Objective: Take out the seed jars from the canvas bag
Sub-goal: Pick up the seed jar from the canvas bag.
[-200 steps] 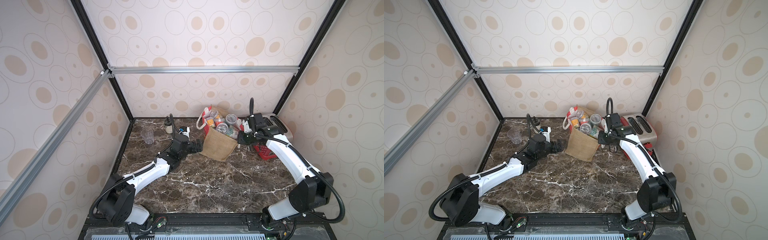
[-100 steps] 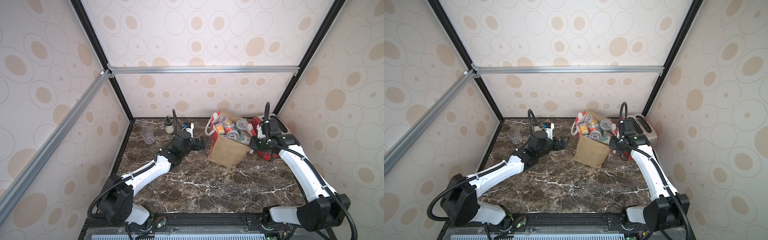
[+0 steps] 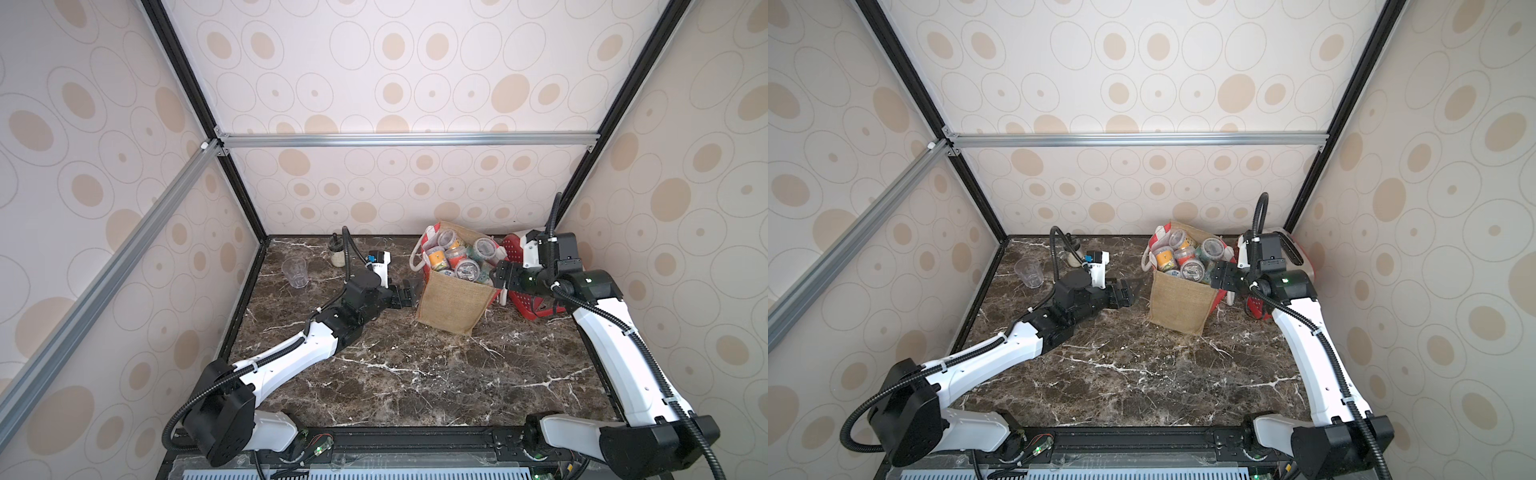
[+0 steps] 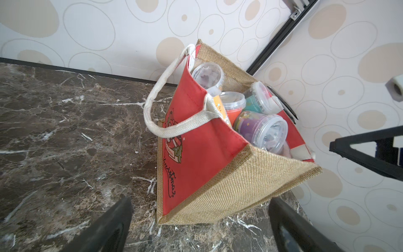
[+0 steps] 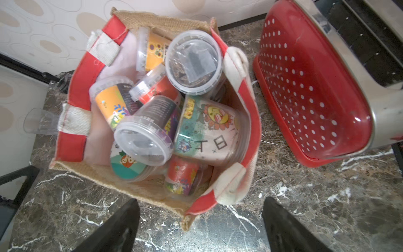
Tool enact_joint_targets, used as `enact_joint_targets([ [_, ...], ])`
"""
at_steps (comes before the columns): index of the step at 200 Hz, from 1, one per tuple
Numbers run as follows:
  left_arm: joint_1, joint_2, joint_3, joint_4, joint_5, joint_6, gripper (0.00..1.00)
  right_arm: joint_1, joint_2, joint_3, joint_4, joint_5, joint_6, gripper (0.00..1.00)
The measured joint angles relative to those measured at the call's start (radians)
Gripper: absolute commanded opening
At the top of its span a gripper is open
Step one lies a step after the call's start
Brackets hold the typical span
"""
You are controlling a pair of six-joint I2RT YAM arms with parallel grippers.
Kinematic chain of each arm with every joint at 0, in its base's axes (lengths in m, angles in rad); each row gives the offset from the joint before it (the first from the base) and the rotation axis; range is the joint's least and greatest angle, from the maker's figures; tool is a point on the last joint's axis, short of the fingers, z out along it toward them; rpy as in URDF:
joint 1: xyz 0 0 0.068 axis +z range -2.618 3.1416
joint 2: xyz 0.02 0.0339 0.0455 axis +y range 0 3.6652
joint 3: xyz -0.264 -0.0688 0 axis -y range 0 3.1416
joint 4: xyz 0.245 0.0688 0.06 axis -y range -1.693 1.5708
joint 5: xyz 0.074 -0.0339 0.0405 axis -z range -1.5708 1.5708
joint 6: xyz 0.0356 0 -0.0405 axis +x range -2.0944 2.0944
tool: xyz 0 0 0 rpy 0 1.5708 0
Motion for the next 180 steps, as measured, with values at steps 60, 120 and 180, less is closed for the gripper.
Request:
enact_joint_targets([
  [60, 0.000, -0.050, -0.058, 0.060, -0.039, 0.005, 0.98, 0.132, 0.171, 0.147, -0.006, 0.023, 0.004, 1.00],
  [120, 0.000, -0.050, -0.089, 0.074, -0.047, 0.005, 0.98, 0.169, 0.324, 0.249, -0.030, 0.089, -0.003, 0.99],
  [180, -0.001, -0.055, -0.105, 0.082, -0.061, 0.005, 0.98, 0.179, 0.400, 0.299, -0.050, 0.145, -0.013, 0.89],
])
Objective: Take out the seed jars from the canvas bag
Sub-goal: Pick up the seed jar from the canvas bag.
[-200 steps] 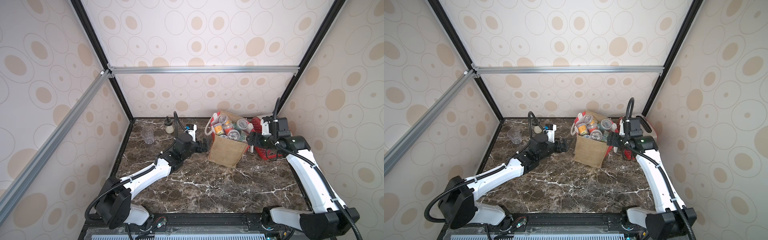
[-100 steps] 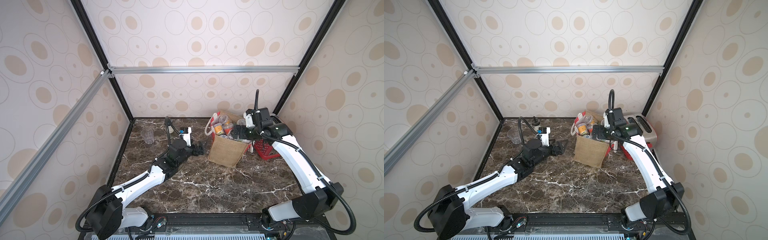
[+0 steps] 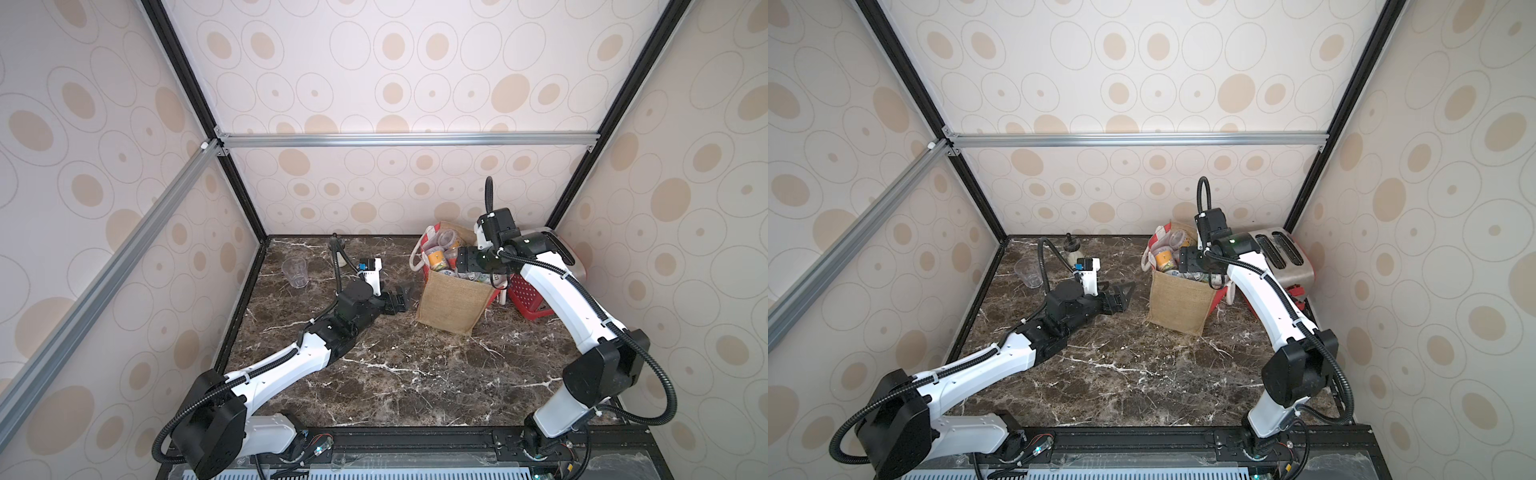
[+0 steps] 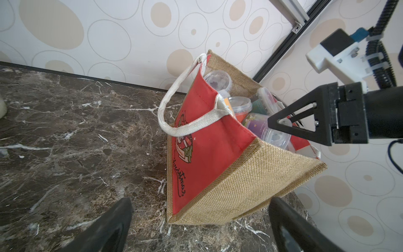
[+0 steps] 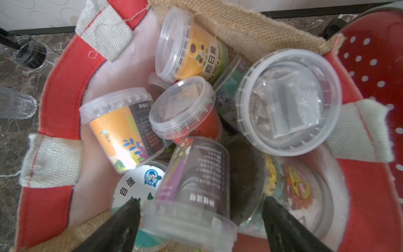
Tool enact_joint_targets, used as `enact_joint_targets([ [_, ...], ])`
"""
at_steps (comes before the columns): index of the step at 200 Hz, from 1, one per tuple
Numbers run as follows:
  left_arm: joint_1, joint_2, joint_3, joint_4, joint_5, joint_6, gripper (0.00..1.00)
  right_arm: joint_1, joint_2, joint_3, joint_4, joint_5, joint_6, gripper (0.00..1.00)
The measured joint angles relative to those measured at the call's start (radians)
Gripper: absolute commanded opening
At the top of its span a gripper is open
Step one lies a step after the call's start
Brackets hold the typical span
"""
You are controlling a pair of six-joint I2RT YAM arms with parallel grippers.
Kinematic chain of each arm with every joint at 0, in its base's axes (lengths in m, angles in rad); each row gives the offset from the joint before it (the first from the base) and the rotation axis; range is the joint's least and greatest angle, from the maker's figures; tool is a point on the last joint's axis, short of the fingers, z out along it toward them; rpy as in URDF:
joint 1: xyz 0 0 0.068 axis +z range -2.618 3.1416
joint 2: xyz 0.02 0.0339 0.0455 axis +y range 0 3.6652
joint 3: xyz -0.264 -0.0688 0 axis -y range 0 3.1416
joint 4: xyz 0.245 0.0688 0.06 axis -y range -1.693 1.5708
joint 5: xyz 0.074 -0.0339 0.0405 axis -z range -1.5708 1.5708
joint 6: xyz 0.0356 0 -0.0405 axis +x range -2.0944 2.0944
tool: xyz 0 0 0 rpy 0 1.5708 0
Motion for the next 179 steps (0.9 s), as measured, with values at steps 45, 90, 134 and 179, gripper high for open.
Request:
enact_joint_targets([
  [45, 0.000, -0.008, -0.007, 0.003, -0.004, 0.001, 0.98, 0.016, 0.012, 0.002, -0.008, 0.040, -0.004, 0.89],
  [90, 0.000, -0.008, -0.007, 0.007, -0.005, 0.002, 0.98, 0.029, 0.028, 0.030, -0.040, 0.072, -0.008, 0.90],
  [134, 0.000, -0.008, -0.007, 0.008, -0.005, 0.002, 0.98, 0.035, 0.027, 0.041, -0.049, 0.078, -0.012, 0.91],
  [179, 0.000, -0.008, -0.007, 0.014, -0.005, 0.002, 0.98, 0.035, 0.028, 0.064, -0.045, 0.052, -0.011, 0.91],
])
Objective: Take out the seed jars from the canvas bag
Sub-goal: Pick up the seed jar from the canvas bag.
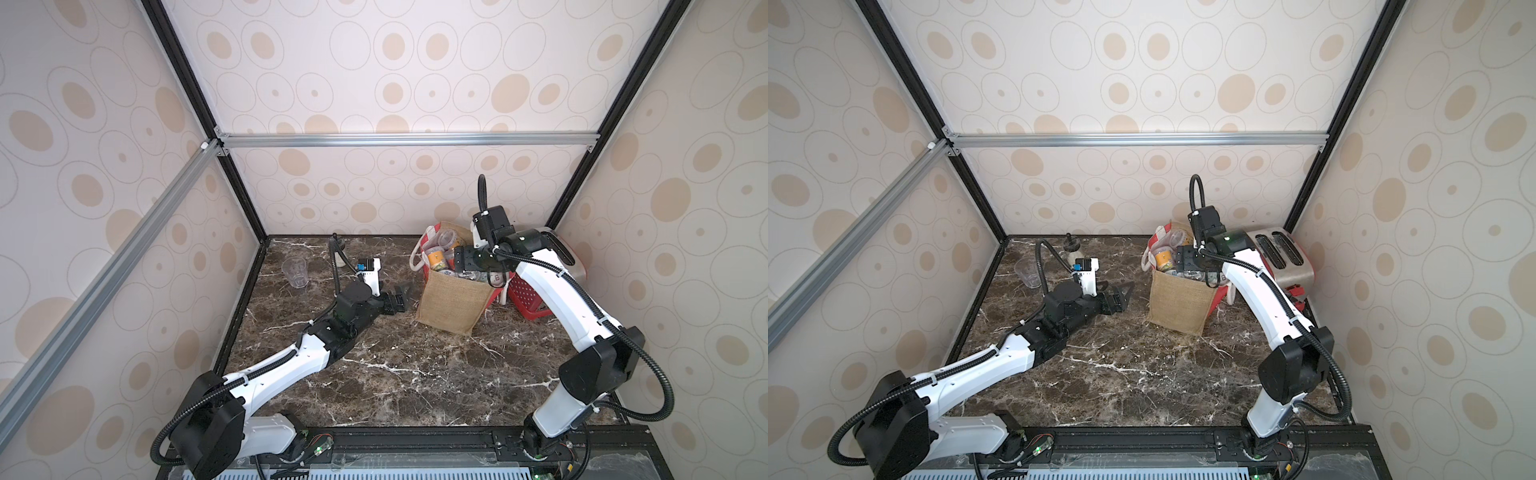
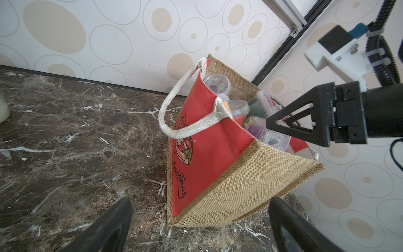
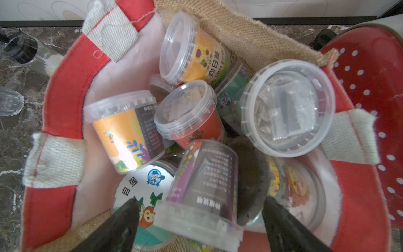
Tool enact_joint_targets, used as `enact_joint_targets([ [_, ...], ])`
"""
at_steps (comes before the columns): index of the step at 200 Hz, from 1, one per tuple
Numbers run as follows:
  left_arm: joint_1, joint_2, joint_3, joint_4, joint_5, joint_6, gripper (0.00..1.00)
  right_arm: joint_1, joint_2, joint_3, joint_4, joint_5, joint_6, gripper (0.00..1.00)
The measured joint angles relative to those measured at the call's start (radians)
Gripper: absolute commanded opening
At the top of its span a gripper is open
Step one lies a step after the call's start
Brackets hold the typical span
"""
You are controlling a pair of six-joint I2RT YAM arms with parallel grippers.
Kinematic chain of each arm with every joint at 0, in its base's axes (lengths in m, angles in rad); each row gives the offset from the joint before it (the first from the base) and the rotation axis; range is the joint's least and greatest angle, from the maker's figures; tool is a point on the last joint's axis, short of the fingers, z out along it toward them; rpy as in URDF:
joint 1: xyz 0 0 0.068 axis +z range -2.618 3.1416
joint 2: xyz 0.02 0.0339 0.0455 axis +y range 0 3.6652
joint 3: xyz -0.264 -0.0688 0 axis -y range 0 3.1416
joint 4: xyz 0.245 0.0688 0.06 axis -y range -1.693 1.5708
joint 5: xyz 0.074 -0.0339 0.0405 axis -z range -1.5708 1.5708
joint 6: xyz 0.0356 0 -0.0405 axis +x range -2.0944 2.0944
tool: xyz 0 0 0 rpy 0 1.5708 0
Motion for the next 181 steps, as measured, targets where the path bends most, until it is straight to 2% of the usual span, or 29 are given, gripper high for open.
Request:
enact_joint_targets([
  [50, 0.000, -0.029, -0.011, -0.002, -0.017, 0.001, 0.98, 0.002, 0.063, 0.001, -0.002, -0.027, 0.003, 0.85],
  [131, 0.000, -0.046, -0.030, 0.000, -0.022, 0.002, 0.98, 0.014, 0.085, -0.032, 0.006, -0.025, 0.024, 0.88],
  [143, 0.000, -0.046, -0.032, 0.000, -0.023, 0.002, 0.98, 0.014, 0.085, -0.035, 0.007, -0.022, 0.025, 0.85],
  [181, 0.000, -0.046, -0.034, 0.000, -0.026, 0.006, 0.98, 0.014, 0.085, -0.048, 0.008, -0.005, 0.034, 0.66],
])
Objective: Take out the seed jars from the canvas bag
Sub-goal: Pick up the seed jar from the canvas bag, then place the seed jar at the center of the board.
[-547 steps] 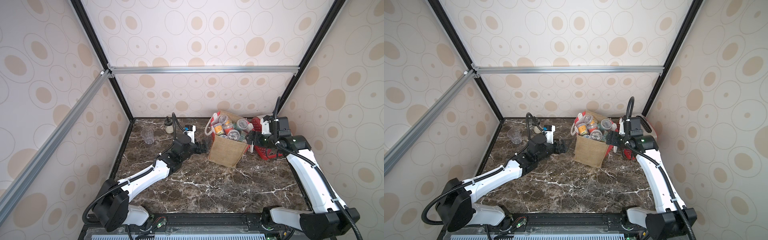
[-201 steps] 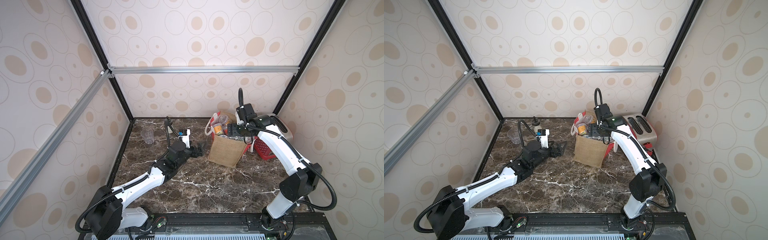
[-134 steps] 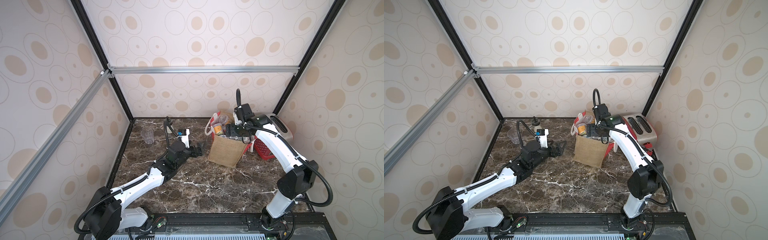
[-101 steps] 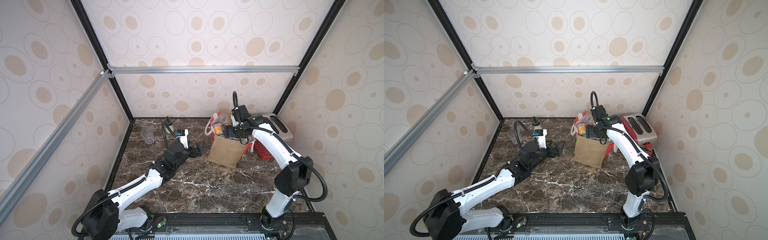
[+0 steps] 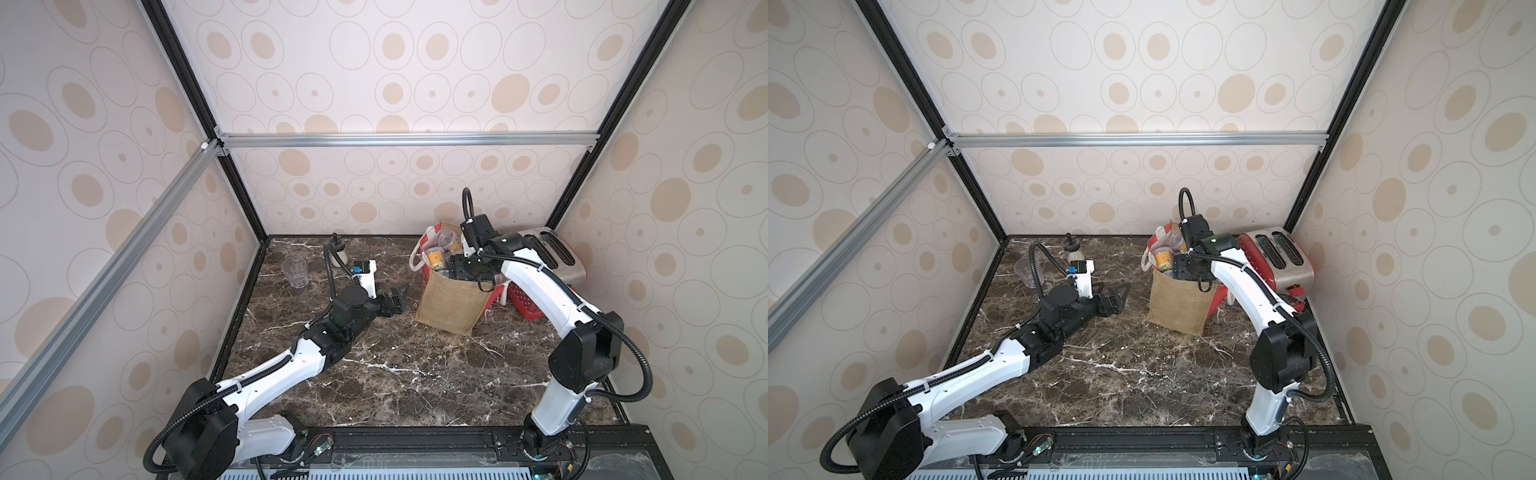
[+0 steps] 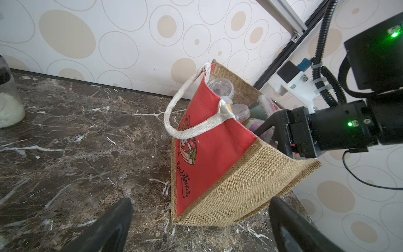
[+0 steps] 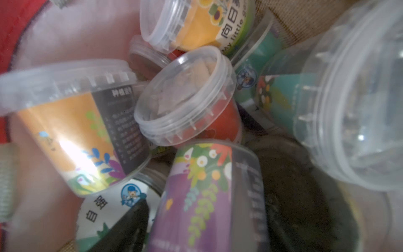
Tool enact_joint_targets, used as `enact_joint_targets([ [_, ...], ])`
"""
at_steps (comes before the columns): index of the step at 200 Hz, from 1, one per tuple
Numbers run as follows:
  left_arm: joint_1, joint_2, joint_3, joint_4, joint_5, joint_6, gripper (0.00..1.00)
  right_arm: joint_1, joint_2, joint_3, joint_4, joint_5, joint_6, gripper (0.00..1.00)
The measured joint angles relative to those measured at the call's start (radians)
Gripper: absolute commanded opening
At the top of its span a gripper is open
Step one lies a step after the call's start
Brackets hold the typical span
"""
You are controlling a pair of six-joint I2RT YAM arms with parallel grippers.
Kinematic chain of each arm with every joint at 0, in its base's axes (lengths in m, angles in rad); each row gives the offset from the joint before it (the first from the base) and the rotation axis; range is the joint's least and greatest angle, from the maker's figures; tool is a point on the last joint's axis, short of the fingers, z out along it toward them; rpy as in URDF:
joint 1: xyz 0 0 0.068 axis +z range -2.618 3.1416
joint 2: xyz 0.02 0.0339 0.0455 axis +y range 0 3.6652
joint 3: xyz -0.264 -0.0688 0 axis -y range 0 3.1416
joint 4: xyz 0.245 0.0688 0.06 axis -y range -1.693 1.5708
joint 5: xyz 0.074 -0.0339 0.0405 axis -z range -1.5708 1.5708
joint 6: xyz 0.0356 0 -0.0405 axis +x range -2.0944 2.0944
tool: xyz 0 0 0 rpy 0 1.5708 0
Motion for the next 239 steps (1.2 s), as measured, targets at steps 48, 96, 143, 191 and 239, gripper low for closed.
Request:
enact_joint_targets([
  [48, 0.000, -0.008, 0.000, -0.001, -0.015, 0.005, 0.98, 0.001, -0.041, -0.046, 0.033, 0.007, 0.004, 0.62],
  [96, 0.000, -0.056, -0.019, 0.000, -0.042, 0.008, 0.98, 0.001, -0.144, -0.065, 0.045, -0.005, -0.003, 0.62],
  [143, 0.000, -0.109, -0.055, 0.001, -0.083, 0.008, 0.98, 0.009, -0.280, -0.072, 0.044, -0.095, -0.035, 0.62],
  [191, 0.000, -0.145, -0.080, 0.005, -0.122, 0.010, 0.98, 0.036, -0.418, -0.121, -0.014, -0.269, -0.097, 0.61],
  [239, 0.000, -0.158, -0.109, 0.016, -0.150, 0.010, 0.98, 0.171, -0.548, -0.301, -0.093, -0.443, -0.125, 0.62],
])
